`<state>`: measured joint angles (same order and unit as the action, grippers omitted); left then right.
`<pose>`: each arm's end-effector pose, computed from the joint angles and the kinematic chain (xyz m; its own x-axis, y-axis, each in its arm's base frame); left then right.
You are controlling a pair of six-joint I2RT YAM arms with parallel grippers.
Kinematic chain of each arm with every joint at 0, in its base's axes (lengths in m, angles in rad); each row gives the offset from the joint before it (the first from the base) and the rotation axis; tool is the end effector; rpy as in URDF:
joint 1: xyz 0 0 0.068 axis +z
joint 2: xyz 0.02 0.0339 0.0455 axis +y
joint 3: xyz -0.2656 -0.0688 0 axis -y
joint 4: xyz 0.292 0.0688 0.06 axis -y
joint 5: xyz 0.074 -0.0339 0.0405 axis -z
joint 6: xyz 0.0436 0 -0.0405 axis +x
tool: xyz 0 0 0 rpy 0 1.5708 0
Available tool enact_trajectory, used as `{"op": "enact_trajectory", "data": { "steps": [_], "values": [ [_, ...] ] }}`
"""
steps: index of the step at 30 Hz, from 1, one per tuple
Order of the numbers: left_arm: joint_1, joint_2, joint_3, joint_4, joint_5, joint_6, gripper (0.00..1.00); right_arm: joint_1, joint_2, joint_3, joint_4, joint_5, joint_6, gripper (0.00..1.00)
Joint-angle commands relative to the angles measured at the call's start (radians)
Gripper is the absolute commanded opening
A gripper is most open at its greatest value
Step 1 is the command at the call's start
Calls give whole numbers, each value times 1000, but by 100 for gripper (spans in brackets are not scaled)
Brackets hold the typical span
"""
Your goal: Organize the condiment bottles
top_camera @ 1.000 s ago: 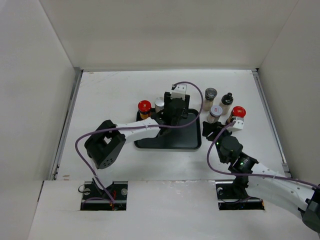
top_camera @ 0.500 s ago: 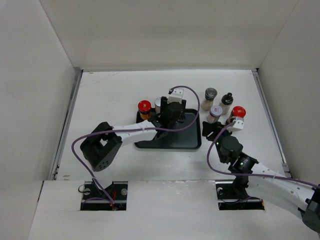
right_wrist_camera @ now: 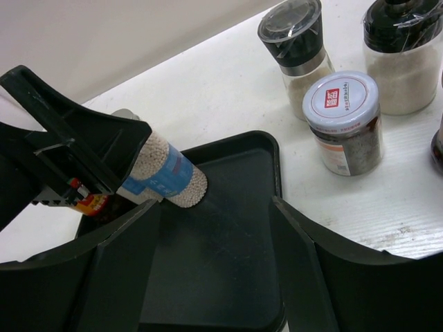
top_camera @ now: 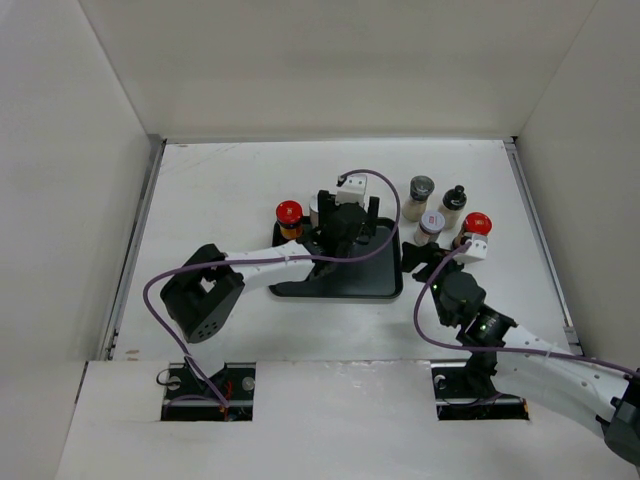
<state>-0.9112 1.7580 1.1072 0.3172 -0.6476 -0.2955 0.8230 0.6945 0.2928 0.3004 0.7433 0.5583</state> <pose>0.2910 -0.3323 0.2097 -0.2738 -0.0260 -0.9614 0.2103 0.9738 -0.0862 0.1669 0.1366 0.2138 -0.1018 0.4638 -0.8801 -0.0331 0.8826 0.4690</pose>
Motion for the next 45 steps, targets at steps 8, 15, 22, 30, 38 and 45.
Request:
{"op": "enact_trajectory", "data": {
  "steps": [8,15,22,30,38,45],
  "values": [
    [-28,-169,-10,212,28,10,89,-6,-26,35,13,7,-12,43],
    [-33,-294,-82,359,97,2,89,-3,-18,65,-64,24,6,36],
    [4,-599,-398,467,37,-8,49,-78,40,173,-178,71,-14,62],
    [113,-974,-763,395,-165,-47,53,-182,217,270,-221,56,-57,82],
    [182,-1079,-932,303,-213,-168,57,-374,312,387,-261,205,-196,98],
    [166,-1019,-945,353,-132,-192,60,-543,442,431,-348,93,-175,100]
  ]
}}
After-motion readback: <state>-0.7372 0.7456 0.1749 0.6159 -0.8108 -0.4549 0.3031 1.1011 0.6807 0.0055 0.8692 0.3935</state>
